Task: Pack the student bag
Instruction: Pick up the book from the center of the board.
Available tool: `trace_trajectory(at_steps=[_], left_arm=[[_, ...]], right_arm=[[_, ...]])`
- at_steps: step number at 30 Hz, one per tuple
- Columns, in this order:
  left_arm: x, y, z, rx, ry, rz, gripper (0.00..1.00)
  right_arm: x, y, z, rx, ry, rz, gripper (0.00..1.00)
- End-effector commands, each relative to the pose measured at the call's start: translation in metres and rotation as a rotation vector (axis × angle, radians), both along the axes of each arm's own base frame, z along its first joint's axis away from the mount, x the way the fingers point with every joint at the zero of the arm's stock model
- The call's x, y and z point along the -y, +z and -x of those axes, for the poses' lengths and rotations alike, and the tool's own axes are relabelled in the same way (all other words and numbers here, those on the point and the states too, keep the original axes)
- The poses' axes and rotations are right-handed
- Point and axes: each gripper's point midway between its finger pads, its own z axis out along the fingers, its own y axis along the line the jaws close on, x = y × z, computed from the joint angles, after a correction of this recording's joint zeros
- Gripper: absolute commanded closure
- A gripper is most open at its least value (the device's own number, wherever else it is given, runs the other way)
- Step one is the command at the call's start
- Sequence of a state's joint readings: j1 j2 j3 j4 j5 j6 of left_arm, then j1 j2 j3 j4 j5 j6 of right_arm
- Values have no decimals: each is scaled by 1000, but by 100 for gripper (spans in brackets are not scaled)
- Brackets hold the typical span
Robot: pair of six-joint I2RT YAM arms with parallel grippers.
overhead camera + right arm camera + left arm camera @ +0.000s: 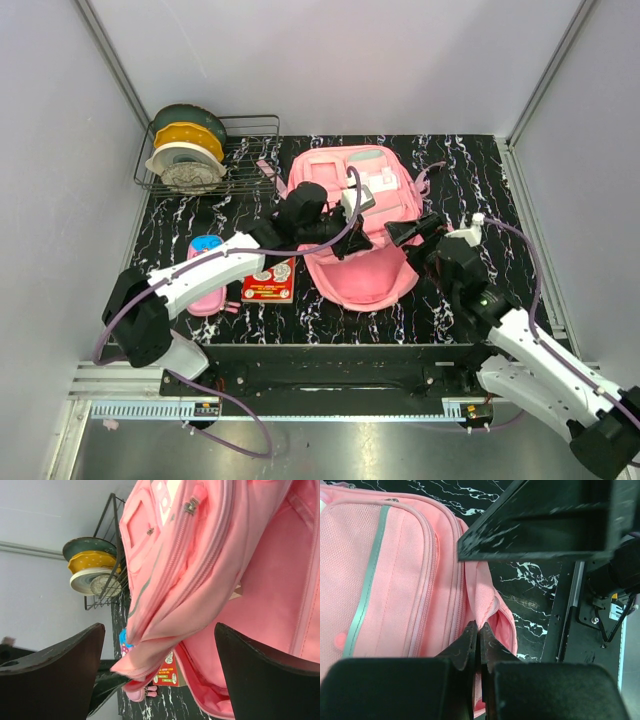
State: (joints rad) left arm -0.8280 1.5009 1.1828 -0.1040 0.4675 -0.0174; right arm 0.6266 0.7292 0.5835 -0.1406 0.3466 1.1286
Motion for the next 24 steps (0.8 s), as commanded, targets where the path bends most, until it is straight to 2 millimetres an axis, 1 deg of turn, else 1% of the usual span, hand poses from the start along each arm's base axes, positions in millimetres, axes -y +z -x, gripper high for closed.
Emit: trace_trajectory(at_steps=[1, 4, 5, 7, 8, 9, 10, 11, 12, 14, 15, 16, 17, 18, 19, 20, 21, 22, 23, 24], left_arm=[[5, 58, 7, 128, -36, 141, 100], [6, 57, 9, 129, -39, 140, 100], [6, 58, 11, 129, -45, 142, 100], [7, 59, 14, 128, -57, 144, 100], [7, 58, 16, 125, -63, 146, 97], [7, 57, 16, 123, -63, 143, 93], [7, 57, 16, 125, -60, 142, 88], [6, 55, 16, 120, -60, 138, 85], [5, 54, 15, 110, -49, 135, 74], [3, 51, 15, 102, -33, 122, 54], [2, 50, 14, 102, -27, 119, 40], [0, 50, 12, 104, -9, 116, 32], [-4, 51, 12, 111, 3, 118, 27], [-5, 52, 12, 115, 11, 118, 22], [-9, 53, 8, 127, 45, 115, 1], [-14, 57, 9, 141, 63, 123, 1], [-18, 59, 7, 151, 80, 127, 1], [-24, 59, 1, 165, 131, 123, 1], [-31, 60, 0, 169, 162, 120, 1], [-36, 57, -2, 167, 188, 112, 1]], right_arm=[[-18, 11, -10, -13, 25, -80, 4], [-23, 12, -15, -10, 29, -92, 9], [-23, 14, -17, 0, 23, -100, 18], [-19, 11, -20, 16, 1, -91, 30], [-19, 22, -24, 64, -5, -126, 38], [-17, 20, -25, 72, -10, -126, 57], [-15, 22, -26, 87, -15, -127, 67], [-11, 22, -29, 92, -35, -125, 76], [-8, 22, -31, 97, -48, -118, 100], [-2, 19, -35, 99, -68, -81, 100], [2, 19, -38, 108, -91, -67, 100], [8, 19, -39, 115, -115, -57, 100], [14, 18, -39, 120, -142, -44, 100], [27, 15, -41, 128, -203, -21, 100], [38, 21, -38, 149, -242, -12, 100], [49, 15, -36, 136, -281, 29, 100], [68, 14, -35, 139, -368, 62, 100], [81, 21, -28, 160, -411, 59, 100], [92, 14, -22, 139, -445, 105, 100], [109, 22, -13, 168, -507, 101, 100]])
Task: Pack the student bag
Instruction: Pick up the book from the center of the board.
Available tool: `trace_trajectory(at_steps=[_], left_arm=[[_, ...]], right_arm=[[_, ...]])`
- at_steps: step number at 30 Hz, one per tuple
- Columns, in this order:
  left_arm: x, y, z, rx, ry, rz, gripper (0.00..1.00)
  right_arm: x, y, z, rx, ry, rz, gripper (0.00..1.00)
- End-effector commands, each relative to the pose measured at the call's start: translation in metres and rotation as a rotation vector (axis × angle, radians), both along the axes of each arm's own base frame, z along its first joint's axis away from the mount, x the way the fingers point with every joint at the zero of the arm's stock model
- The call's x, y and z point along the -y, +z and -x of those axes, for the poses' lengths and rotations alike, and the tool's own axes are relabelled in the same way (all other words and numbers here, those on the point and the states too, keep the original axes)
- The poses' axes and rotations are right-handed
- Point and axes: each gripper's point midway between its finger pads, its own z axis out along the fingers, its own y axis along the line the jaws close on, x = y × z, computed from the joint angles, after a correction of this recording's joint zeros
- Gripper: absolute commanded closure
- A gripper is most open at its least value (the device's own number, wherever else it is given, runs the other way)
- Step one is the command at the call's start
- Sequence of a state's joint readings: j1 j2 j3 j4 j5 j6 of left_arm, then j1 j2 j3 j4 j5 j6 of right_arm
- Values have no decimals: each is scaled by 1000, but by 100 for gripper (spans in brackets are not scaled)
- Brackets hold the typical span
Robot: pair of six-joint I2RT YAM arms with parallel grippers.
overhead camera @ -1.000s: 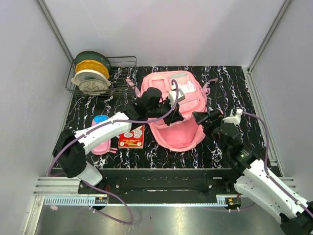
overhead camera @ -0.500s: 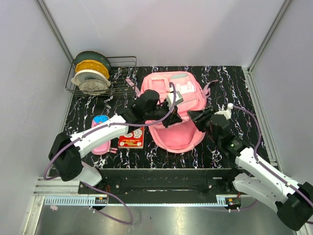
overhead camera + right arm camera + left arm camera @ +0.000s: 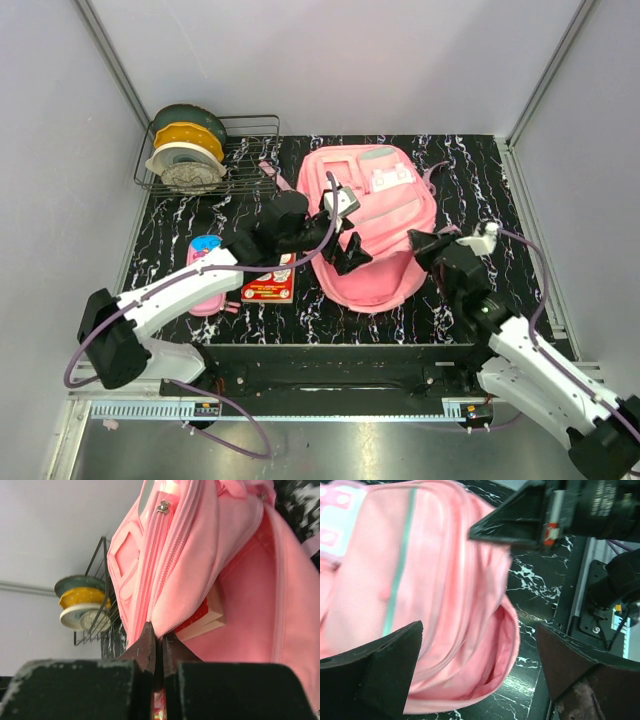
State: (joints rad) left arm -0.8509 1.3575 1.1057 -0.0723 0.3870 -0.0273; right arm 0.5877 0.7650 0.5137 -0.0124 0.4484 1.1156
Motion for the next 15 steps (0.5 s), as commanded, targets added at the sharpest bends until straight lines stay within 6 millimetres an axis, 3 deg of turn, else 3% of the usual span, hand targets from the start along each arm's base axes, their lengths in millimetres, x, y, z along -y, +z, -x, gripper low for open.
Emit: trace_trajectory(at_steps=[1, 5, 9, 11, 12, 14, 15], left_arm=[[-25, 26, -21, 91, 182, 48, 1], [-60, 2, -41, 50, 368, 20, 1], [-96, -24, -58, -36, 539, 18, 1], [-123, -43, -71, -74, 652, -26, 1], [-132, -49, -74, -99, 693, -35, 1], [-157, -66, -80, -142, 775, -72, 1], [-165, -71, -81, -163, 805, -69, 1]], right_arm=[[95, 38, 13, 138, -400, 96, 100], [124, 34, 33, 127, -488, 149, 100], [108, 18, 30, 94, -404, 153, 100], [95, 9, 27, 69, -333, 176, 84], [81, 7, 26, 57, -257, 187, 56], [68, 12, 25, 73, -166, 233, 32], [56, 22, 27, 95, -90, 226, 25]])
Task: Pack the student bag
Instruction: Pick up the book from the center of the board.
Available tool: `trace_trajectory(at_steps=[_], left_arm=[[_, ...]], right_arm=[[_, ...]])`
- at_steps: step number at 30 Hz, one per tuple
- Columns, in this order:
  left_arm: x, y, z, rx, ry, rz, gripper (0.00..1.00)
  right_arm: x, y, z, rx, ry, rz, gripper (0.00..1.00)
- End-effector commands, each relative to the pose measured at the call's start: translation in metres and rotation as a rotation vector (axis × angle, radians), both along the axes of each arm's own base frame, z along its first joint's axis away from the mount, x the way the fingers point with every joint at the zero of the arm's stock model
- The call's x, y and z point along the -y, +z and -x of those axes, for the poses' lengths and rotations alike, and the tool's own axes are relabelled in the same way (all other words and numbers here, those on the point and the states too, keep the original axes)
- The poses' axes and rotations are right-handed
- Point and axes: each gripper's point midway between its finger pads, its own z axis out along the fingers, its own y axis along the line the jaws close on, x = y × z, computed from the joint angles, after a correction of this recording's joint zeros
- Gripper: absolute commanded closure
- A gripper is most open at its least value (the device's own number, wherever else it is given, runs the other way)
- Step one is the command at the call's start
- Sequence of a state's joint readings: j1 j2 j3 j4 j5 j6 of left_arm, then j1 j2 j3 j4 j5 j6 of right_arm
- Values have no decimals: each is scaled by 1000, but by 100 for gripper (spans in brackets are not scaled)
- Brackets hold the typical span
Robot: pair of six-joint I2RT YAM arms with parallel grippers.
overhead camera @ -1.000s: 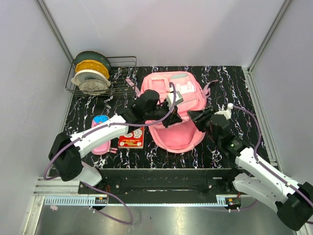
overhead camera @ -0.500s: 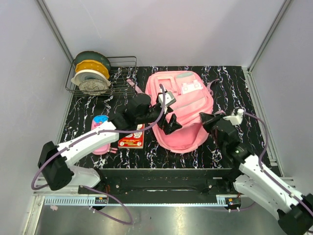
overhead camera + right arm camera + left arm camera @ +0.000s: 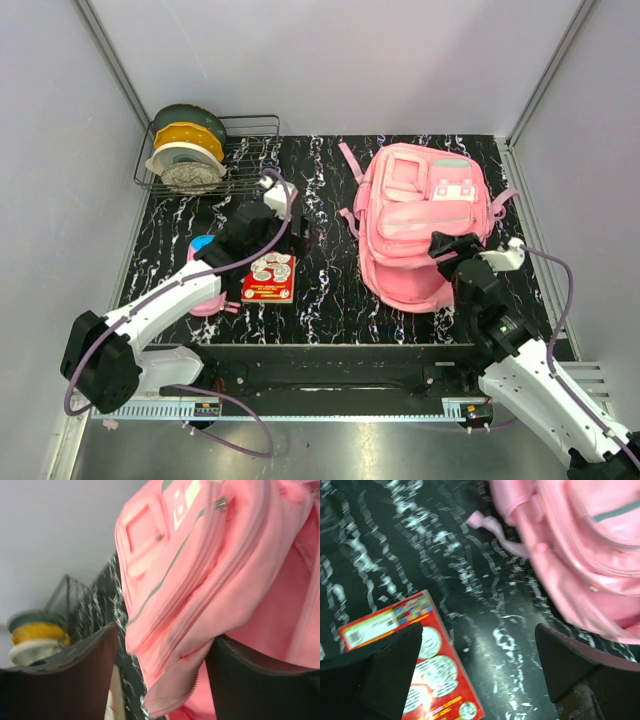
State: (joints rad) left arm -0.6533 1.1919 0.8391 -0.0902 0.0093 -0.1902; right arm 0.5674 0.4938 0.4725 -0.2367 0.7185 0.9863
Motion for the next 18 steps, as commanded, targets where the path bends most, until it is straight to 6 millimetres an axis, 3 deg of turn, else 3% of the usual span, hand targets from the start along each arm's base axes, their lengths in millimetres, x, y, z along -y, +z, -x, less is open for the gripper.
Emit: trace_trajectory(at_steps=[1, 5, 6, 8, 9, 11, 18], left_arm=[[-53, -9, -19, -41, 245, 32, 1], [-83, -23, -23, -72, 338, 64, 1], [-88, -28, -23, -84, 354, 63, 1], [-95, -40, -24, -115, 368, 59, 1], [-97, -45, -24, -130, 377, 66, 1], [-97, -55, -24, -155, 376, 85, 1], [-106, -81, -20, -214, 388, 102, 1]], right_arm=[[-31, 29, 0, 49, 205, 62, 18], [-65, 81, 16, 166, 450, 118, 13], [-92, 87, 27, 189, 608, 103, 13], [-117, 98, 36, 194, 753, 70, 15], [-139, 86, 43, 132, 876, 47, 15], [-157, 73, 51, 78, 966, -24, 18], [-172, 13, 27, -74, 921, -13, 22]])
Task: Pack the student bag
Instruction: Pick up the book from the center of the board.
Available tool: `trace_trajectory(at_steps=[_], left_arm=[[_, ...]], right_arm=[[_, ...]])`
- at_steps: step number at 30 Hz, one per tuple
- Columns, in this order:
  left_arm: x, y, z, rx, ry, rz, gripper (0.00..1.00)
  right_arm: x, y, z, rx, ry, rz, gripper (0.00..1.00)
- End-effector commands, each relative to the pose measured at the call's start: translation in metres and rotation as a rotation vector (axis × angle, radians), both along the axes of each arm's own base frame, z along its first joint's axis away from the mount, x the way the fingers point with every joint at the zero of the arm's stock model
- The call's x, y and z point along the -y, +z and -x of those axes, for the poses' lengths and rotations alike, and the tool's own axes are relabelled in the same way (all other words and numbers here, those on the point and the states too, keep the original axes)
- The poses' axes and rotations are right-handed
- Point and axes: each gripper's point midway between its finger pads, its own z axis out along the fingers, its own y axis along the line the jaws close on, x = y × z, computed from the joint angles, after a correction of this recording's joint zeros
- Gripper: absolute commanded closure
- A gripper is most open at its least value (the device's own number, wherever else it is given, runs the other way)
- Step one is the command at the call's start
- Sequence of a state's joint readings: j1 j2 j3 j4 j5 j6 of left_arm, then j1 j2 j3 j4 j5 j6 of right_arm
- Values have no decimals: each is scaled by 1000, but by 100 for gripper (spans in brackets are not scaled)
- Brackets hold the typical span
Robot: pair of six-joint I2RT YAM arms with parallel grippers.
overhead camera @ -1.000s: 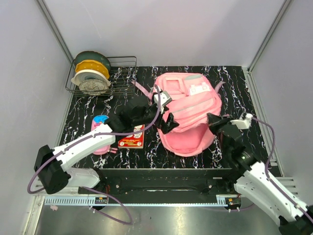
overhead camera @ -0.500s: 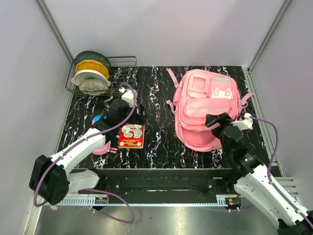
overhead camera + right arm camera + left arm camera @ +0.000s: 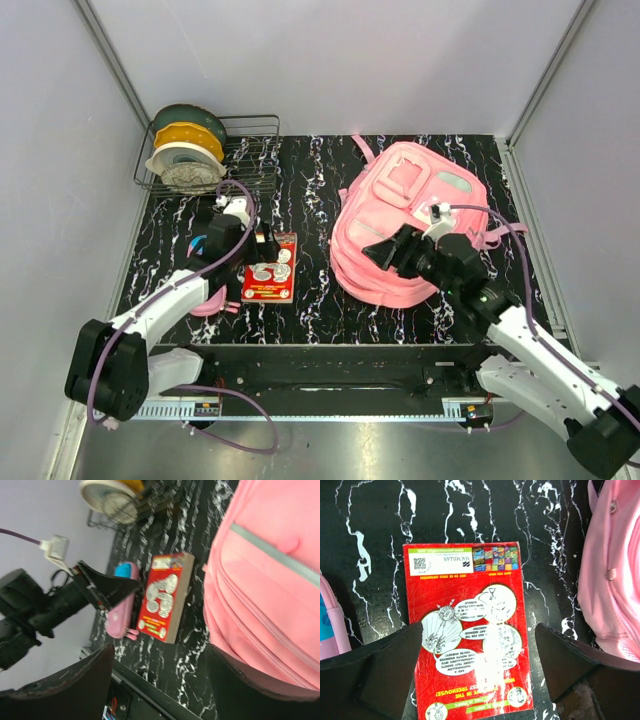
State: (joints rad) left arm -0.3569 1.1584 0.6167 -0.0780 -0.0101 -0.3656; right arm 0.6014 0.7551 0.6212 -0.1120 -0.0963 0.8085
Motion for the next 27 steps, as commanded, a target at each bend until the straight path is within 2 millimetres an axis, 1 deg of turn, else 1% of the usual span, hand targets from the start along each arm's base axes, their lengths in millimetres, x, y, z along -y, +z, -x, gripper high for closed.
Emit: trace_trajectory(at_steps=[1, 2, 3, 4, 5, 7, 8, 9, 10, 11, 12, 13, 14, 16, 17, 19, 20, 22, 23, 25, 26, 27], left_arm=[[2, -2, -5, 8, -11, 72, 1], [3, -3, -4, 2, -17, 76, 1], [2, -5, -4, -3, -18, 74, 1], [0, -8, -3, -10, -13, 69, 1], [-1, -11, -2, -16, -10, 65, 1], [-2, -14, -5, -8, -7, 79, 1], [-2, -16, -5, -15, -7, 84, 1], [0, -22, -3, -35, -9, 89, 1], [1, -23, -3, -35, -9, 98, 1], [2, -25, -3, -42, -9, 104, 1], [2, -29, -2, -53, -8, 103, 1], [0, -31, -2, -58, -2, 98, 1], [-1, -33, -1, -61, 7, 97, 1], [-7, -36, 1, -70, 28, 87, 1], [-8, -36, 3, -71, 41, 86, 1], [-16, -38, 4, -63, 78, 75, 1], [-18, -38, 4, -63, 87, 75, 1], [-21, -42, 7, -72, 95, 75, 1], [-21, -44, 8, -76, 97, 77, 1], [-21, -52, 11, -91, 97, 78, 1], [-22, -54, 12, -96, 100, 79, 1], [-21, -58, 13, -105, 97, 87, 1]], right_arm=[[-12, -17, -4, -59, 30, 11, 22], [-9, -22, -5, -59, 9, 17, 21], [-7, -14, -2, -34, 4, -14, 21], [-7, -7, -4, -10, -7, -52, 20], [-9, -4, -4, 9, 2, -65, 20], [-16, -6, -7, 4, 43, -26, 19], [-28, 8, -6, 16, 101, -32, 19], [-40, -9, -11, -37, 137, 5, 19], [-48, -15, -12, -55, 167, 20, 19], [-59, -25, -18, -91, 187, 38, 19], [-70, -30, -15, -91, 214, 49, 19], [-76, -31, -19, -79, 219, 51, 19], [-83, -41, -24, -104, 220, 66, 20], [-97, -44, -23, -105, 252, 62, 21], [-104, -52, -28, -127, 252, 73, 21], [-114, -59, -33, -156, 245, 61, 22], [-118, -68, -37, -172, 244, 65, 24], [-129, -66, -42, -167, 258, 48, 25], [-136, -77, -42, -190, 269, 63, 25], [-148, -75, -46, -179, 291, 55, 26], [-153, -88, -46, -205, 295, 71, 27], [-157, -90, -49, -211, 291, 62, 30]])
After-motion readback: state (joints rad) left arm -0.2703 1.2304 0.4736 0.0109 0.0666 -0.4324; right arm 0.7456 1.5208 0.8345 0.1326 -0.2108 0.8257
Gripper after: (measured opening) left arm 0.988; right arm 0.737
